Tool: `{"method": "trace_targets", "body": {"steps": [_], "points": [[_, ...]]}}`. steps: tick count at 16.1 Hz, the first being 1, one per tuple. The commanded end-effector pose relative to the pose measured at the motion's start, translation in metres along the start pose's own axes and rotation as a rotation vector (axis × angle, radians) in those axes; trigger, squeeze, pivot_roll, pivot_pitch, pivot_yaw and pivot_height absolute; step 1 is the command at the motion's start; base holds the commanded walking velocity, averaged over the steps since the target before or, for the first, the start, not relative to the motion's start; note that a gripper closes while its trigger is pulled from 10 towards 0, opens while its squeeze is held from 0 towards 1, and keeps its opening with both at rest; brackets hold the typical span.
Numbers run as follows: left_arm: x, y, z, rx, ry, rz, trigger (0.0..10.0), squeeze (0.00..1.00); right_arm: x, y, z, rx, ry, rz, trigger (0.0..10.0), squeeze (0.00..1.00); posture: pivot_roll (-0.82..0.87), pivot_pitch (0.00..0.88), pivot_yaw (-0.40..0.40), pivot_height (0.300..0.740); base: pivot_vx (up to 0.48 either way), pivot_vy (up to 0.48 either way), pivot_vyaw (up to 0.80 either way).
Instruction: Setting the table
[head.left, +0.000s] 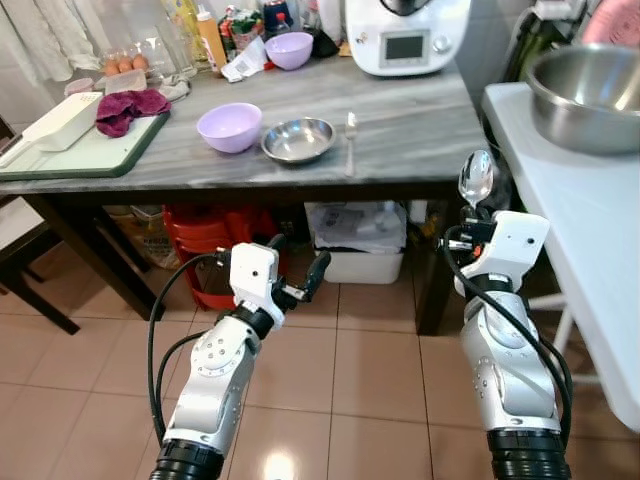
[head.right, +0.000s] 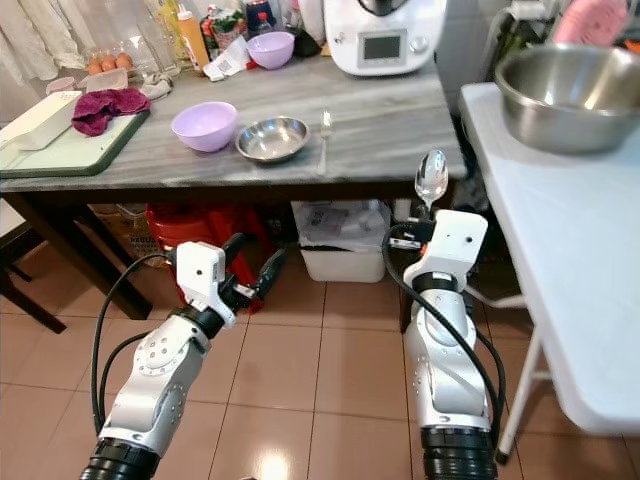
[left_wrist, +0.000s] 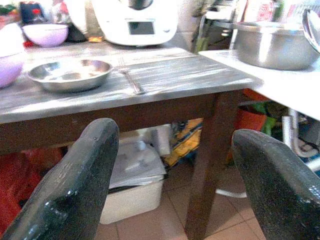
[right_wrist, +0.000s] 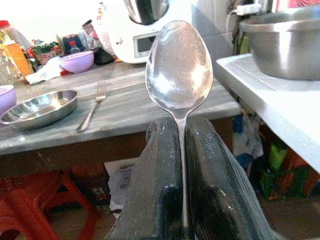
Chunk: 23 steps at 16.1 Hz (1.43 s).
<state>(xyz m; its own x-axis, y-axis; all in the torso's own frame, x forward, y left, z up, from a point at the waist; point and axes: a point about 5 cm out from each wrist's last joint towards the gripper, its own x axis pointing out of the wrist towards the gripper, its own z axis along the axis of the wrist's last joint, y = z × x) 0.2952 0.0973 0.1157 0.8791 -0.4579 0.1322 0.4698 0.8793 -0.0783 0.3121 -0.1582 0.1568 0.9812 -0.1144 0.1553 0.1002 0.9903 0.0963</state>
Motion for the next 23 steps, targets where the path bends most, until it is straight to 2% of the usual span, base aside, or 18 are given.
{"method": "trace_targets", "body": {"steps": [1, 23], "points": [[-0.0036, 0.008, -0.0005, 0.017, 0.01, 0.026, 10.0, 0.0, 0.0007, 0.0089, 0.0023, 0.005, -0.008, 0.029, 10.0, 0.0, -0.12, 0.103, 0.101, 0.74, 0.371, 0.0, 0.0], [-0.0058, 0.0079, -0.0014, 0.021, 0.022, 0.014, 10.0, 0.0, -0.0015, 0.0131, -0.0028, 0.011, 0.003, 0.036, 10.0, 0.0, -0.11, 0.106, 0.113, 0.74, 0.365, 0.0, 0.0]]}}
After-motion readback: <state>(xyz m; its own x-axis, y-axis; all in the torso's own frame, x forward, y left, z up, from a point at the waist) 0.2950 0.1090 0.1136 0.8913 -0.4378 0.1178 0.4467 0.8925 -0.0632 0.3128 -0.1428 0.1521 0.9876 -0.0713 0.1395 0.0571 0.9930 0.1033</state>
